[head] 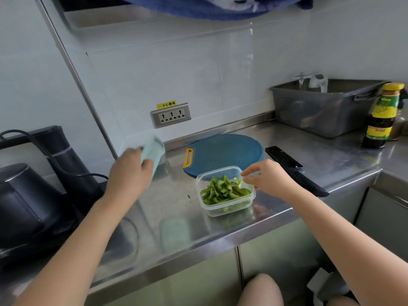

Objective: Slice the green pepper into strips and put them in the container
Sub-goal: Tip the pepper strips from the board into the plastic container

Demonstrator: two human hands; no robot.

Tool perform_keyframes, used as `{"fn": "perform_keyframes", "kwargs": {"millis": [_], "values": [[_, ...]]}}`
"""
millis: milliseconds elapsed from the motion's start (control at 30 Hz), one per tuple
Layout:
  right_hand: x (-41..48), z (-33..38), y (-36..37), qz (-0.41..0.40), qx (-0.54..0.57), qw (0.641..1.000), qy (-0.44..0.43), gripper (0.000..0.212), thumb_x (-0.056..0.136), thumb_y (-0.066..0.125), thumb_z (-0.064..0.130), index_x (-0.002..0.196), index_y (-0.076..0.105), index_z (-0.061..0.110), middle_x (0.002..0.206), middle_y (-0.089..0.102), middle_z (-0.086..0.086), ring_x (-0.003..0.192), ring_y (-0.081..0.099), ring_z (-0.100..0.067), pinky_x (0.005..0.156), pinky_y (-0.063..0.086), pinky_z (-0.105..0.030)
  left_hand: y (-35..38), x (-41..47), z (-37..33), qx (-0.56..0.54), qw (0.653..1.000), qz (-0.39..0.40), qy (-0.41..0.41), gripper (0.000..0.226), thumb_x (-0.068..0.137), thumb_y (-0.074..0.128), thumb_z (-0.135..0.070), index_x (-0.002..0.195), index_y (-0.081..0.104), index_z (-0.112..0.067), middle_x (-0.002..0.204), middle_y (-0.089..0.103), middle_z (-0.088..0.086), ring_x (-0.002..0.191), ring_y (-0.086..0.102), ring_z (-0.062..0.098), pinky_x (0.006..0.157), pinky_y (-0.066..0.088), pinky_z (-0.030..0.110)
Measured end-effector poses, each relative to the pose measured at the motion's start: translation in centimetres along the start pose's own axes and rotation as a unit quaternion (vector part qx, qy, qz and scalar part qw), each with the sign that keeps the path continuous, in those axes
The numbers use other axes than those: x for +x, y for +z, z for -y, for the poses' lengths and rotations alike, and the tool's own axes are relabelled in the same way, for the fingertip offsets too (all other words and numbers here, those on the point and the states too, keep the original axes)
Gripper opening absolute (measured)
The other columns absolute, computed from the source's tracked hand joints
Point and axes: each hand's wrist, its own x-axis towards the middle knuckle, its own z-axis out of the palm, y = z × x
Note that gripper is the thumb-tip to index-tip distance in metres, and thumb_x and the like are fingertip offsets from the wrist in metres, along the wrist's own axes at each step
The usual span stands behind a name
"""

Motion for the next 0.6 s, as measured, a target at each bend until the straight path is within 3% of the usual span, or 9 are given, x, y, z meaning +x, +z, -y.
{"fn": "perform_keyframes", "kwargs": {"millis": [100,200,267,300,367,467,500,533,600], "values": [[0.2,-0.1,0.3,-0.012,0.018,1.000,0.011,0.020,0.086,0.063,0.032,0.090,0.073,0.016,0.082,0.069,0.003,0.071,0.063,-0.012,0.067,0.049,-0.025,-1.2,1.8,-1.2,-0.211,0.973,-0.023,-0.095,0.015,0.089,0.049,-0.008,0.104,0.051,-0.012,0.095,0.055,0.006,0.084,0.050,0.026,0.068,0.035,0.030],[0.2,0.4,0.7,-0.072,0.016,0.997,0.016,0.054,0.088,0.053,0.051,0.095,0.068,-0.001,0.065,0.059,-0.012,0.057,0.051,-0.023,0.058,0.042,-0.031,0.5,2.5,-2.4,-0.436,0.880,0.038,-0.184,0.024,0.086,0.054,-0.001,0.106,0.055,-0.015,0.096,0.062,0.008,0.082,0.059,0.024,0.067,0.046,0.031],[0.0,1.2,0.5,-0.075,0.118,0.990,0.003,0.059,0.086,0.049,0.059,0.091,0.072,0.005,0.070,0.066,-0.012,0.060,0.055,-0.023,0.065,0.049,-0.033,1.9,2.0,-3.6,-0.489,0.844,0.083,-0.204,0.026,0.086,0.054,0.001,0.108,0.058,-0.011,0.095,0.065,0.009,0.081,0.061,0.023,0.066,0.049,0.030],[-0.1,1.9,0.3,-0.051,0.184,0.982,-0.004,0.054,0.086,0.050,0.057,0.090,0.073,0.009,0.076,0.070,-0.009,0.062,0.058,-0.020,0.068,0.054,-0.033,2.5,1.6,-4.2,-0.507,0.831,0.105,-0.204,0.026,0.087,0.054,0.001,0.110,0.059,-0.010,0.095,0.066,0.008,0.081,0.062,0.022,0.066,0.051,0.030],[-0.3,3.1,0.1,0.002,0.277,0.961,-0.010,0.034,0.091,0.056,0.041,0.092,0.072,0.012,0.075,0.069,-0.002,0.056,0.057,-0.014,0.059,0.055,-0.024,3.3,1.1,-5.2,-0.534,0.809,0.147,-0.197,0.021,0.090,0.054,-0.002,0.107,0.061,-0.012,0.093,0.067,0.005,0.082,0.064,0.019,0.067,0.054,0.030],[0.1,3.4,0.0,-0.003,0.277,0.961,0.005,0.018,0.094,0.055,0.015,0.094,0.070,0.006,0.061,0.060,-0.006,0.043,0.048,-0.012,0.045,0.045,-0.017,4.1,1.1,-5.3,-0.578,0.769,0.195,-0.190,0.014,0.097,0.050,-0.016,0.099,0.064,-0.015,0.089,0.070,0.000,0.079,0.067,0.014,0.068,0.056,0.027],[0.3,3.0,0.0,-0.017,0.274,0.961,0.018,0.018,0.093,0.054,0.012,0.093,0.069,0.002,0.057,0.058,-0.008,0.042,0.046,-0.013,0.044,0.043,-0.017,4.7,1.3,-4.7,-0.568,0.774,0.208,-0.187,0.020,0.099,0.046,-0.022,0.101,0.064,-0.013,0.088,0.070,0.001,0.078,0.067,0.014,0.068,0.056,0.027],[0.6,2.6,-0.1,-0.031,0.276,0.960,0.035,0.019,0.093,0.054,0.011,0.092,0.068,-0.002,0.055,0.056,-0.009,0.043,0.045,-0.014,0.044,0.042,-0.018,5.4,1.4,-3.7,-0.520,0.807,0.222,-0.167,0.024,0.100,0.044,-0.024,0.105,0.064,-0.012,0.088,0.069,0.002,0.078,0.066,0.015,0.067,0.056,0.027],[0.9,1.6,-0.4,-0.056,0.296,0.951,0.070,0.019,0.092,0.054,0.008,0.089,0.067,-0.006,0.053,0.053,-0.009,0.044,0.043,-0.015,0.044,0.041,-0.020,7.3,1.3,-1.2,-0.341,0.903,0.247,-0.088,0.020,0.098,0.049,-0.017,0.109,0.065,-0.014,0.090,0.067,0.003,0.074,0.062,0.014,0.066,0.054,0.026]]}}
